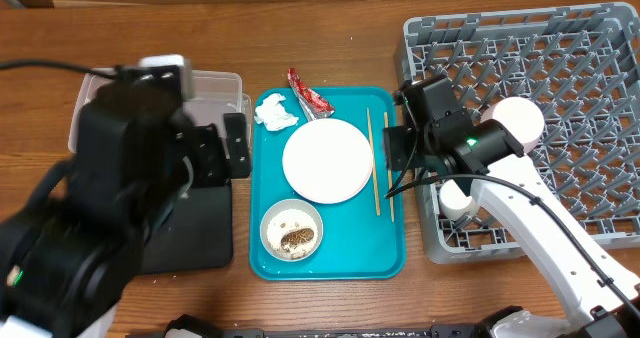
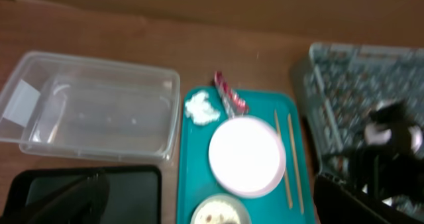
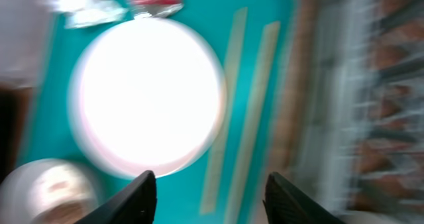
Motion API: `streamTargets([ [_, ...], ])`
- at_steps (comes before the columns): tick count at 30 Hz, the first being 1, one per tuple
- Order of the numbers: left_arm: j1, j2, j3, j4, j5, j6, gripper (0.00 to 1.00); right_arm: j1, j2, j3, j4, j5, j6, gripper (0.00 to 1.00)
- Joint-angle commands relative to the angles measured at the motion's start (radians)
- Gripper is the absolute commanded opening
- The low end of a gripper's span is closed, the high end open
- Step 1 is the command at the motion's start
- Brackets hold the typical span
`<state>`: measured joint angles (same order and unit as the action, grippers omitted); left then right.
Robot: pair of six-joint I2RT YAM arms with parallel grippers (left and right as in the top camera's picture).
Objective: Sort waste into correct bins and load items into the dishwasher
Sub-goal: 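Move the right gripper to the white plate and grasp its edge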
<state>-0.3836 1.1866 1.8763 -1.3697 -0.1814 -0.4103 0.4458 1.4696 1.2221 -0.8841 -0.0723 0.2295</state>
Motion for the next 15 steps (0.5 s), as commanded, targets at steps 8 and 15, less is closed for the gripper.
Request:
streamTargets([
  [8, 0.004, -0.141, 0.009, 0.011, -0.117, -0.068, 1.0, 0.055, 0.153, -0.034, -0.005, -0.218, 0.487, 0.48],
  [15, 0.004, -0.135, 0.009, -0.048, -0.117, -0.068, 1.0, 0.116, 0.312, -0.034, 0.027, -0.222, 0.588, 0.48],
])
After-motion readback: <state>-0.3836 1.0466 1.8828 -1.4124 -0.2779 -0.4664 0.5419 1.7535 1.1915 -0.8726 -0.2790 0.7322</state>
